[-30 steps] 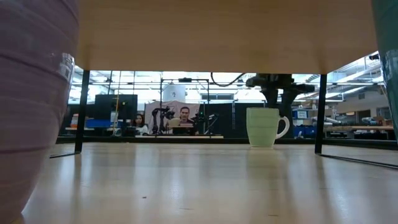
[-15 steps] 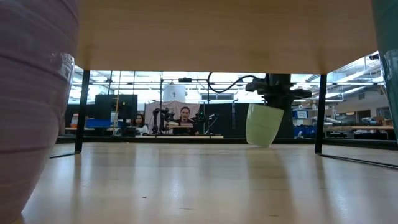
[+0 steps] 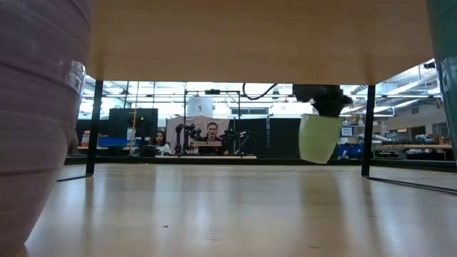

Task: Place coffee mugs
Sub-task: Put the green mug on the shelf

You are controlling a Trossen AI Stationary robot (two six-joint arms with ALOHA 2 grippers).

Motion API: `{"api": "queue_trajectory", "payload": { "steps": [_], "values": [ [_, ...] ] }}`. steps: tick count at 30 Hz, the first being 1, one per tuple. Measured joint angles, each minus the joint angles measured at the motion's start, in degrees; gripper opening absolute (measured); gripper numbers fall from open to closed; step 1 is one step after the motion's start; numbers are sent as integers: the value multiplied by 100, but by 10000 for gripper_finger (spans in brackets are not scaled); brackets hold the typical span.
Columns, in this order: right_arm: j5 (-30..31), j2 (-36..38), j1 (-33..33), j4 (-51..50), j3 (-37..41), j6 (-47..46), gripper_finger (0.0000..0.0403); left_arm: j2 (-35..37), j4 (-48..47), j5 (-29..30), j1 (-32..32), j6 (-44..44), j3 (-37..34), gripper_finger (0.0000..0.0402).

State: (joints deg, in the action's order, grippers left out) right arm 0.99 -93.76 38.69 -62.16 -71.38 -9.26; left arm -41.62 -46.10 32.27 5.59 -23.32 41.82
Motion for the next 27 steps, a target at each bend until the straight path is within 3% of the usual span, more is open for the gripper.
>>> {"api": "queue_trajectory", "payload": {
  "steps": [7,10,20,27],
  "values": [
    [129,2,-53,-832,-373,2591,31,1,-1,0,2,-3,0,169],
    [109,2,-112,-947,-373,3264,33,0,-1,-1,1,-3,0,169],
    [92,4,-398,-934,-373,4693,34,0,0,-1,2,-3,0,169],
    [208,4,-559,-687,-373,4983,35,1,1,0,2,-1,-2,169]
  ]
}}
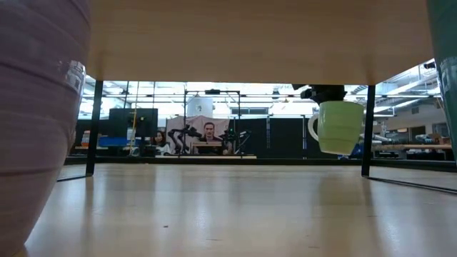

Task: Place coffee mugs
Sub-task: Put the green mug on the shelf

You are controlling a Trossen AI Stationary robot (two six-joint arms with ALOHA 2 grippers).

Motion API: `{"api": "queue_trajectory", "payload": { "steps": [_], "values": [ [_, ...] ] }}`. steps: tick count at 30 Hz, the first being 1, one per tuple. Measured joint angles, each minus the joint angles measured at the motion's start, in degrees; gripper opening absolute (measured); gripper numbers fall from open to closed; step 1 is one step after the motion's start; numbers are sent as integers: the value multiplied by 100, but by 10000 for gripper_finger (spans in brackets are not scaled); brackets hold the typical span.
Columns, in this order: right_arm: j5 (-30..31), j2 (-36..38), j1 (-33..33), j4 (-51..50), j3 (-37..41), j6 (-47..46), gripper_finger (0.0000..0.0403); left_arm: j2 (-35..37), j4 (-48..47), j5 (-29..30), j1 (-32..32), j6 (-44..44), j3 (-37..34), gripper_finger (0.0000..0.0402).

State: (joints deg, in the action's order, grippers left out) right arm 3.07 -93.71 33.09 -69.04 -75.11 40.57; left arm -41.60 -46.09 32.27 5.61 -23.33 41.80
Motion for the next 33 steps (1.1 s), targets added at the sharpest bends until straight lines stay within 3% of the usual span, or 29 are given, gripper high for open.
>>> {"api": "queue_trajectory", "payload": {
  "steps": [25,33],
  "values": [
    [184,9,-74,475,385,-227,36,0,0,-2,-2,2,2,169],
    [336,9,-74,474,385,-310,61,0,-1,-2,-1,0,0,169]
  ]
}}
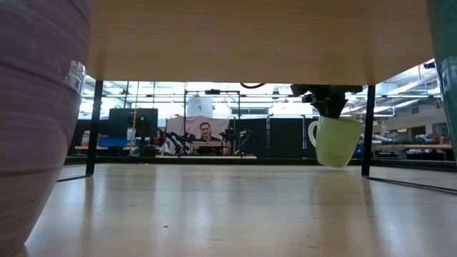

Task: Place coffee mugs
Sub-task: Put the green mug on the shelf

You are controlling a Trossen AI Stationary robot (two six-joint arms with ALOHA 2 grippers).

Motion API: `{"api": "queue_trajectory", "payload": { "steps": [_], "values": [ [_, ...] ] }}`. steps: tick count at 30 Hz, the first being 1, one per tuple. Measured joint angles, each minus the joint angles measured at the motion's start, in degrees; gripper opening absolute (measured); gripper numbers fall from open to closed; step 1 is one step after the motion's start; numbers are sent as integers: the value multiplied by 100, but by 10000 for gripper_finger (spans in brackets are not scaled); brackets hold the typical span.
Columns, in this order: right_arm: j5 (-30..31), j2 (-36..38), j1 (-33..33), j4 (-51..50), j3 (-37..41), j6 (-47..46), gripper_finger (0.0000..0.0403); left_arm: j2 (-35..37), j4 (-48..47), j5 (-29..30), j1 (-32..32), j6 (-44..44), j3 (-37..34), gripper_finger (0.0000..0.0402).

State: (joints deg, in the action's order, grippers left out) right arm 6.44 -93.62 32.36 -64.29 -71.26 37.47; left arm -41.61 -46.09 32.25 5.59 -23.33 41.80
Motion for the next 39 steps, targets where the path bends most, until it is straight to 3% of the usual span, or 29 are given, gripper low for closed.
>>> {"api": "queue_trajectory", "payload": {
  "steps": [20,28,39],
  "values": [
    [41,-2,0,227,0,-140,145,0,-1,-2,1,0,0,169],
    [769,-2,67,210,0,-1171,147,0,0,-2,0,2,1,169],
    [9,-7,584,193,0,-2834,146,-1,-1,-2,-1,4,1,169]
  ]
}}
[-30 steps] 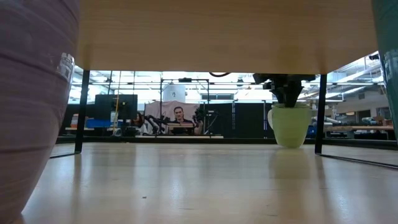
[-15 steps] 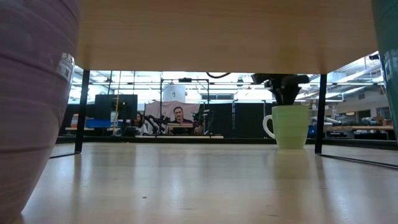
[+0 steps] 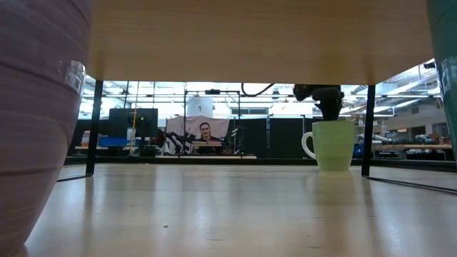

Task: Place coffee mugs
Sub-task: Put the green mug on the shelf

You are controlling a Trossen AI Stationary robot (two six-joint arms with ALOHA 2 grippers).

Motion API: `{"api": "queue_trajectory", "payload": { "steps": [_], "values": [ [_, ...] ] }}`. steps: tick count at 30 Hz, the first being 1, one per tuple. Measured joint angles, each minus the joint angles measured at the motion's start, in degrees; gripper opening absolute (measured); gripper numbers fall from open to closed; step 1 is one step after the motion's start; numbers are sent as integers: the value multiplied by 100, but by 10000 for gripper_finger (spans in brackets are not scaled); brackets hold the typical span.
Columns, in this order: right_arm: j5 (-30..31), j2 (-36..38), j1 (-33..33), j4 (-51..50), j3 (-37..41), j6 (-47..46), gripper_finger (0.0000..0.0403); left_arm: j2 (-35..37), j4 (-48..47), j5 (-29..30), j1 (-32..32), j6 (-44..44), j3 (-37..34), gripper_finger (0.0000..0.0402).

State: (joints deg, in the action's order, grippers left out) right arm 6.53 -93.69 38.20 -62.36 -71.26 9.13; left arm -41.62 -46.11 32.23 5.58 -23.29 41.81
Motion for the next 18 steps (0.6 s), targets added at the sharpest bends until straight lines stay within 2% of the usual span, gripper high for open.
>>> {"api": "queue_trajectory", "payload": {
  "steps": [10,18],
  "values": [
    [-713,0,484,-40,0,-842,143,-1,0,1,1,0,-1,169],
    [-774,0,513,-40,2,-962,112,1,1,1,1,0,0,169]
  ]
}}
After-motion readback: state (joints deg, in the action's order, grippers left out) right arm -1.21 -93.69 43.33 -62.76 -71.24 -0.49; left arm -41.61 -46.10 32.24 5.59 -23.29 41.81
